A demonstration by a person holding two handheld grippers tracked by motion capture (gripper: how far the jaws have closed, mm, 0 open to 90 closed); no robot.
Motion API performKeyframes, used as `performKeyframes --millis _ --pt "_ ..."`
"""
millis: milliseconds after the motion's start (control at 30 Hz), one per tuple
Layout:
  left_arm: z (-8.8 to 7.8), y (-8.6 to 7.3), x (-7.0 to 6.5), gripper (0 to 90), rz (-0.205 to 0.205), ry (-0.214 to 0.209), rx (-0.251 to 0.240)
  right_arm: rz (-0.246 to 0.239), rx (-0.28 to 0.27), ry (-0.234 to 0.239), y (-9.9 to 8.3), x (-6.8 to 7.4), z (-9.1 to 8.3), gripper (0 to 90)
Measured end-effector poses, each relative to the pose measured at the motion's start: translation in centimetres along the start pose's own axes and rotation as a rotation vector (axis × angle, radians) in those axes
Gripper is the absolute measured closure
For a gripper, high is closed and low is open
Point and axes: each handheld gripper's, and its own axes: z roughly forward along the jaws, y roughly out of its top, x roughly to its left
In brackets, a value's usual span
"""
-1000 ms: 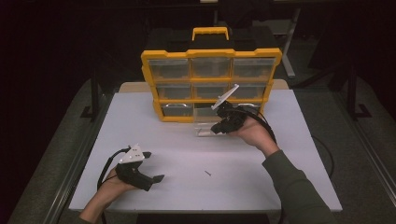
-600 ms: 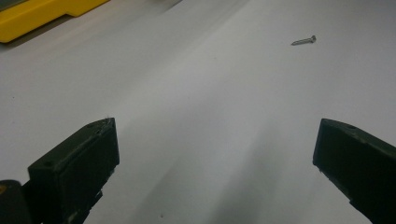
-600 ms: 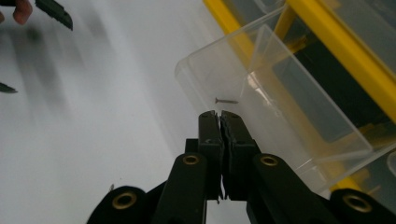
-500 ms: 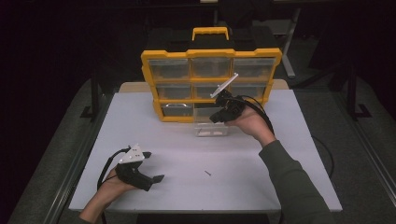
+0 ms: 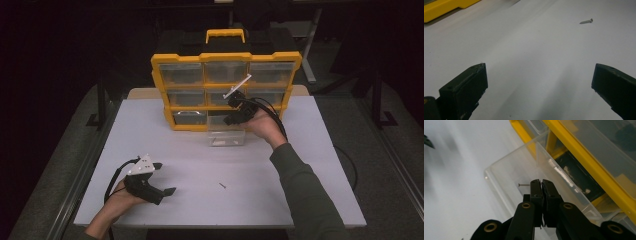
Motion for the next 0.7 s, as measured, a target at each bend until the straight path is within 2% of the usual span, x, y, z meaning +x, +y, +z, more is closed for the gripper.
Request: performKeyframes --millis 200,400,700 --pt "0.0 0.0 0.0 0.2 0.000 0.000 -0.001 0.017 0.033 0.000 -0.1 -0.4 1.5 86.0" --pt "0.0 0.0 0.0 0.2 0.002 -0.001 0.002 0.013 0.066 -0.002 -0.1 -0.7 2.4 85.9" --pt "0.1 0.0 0.0 0.2 0.003 -0.004 0.003 0.017 0.076 -0.001 -0.1 -0.6 2.4 82.8"
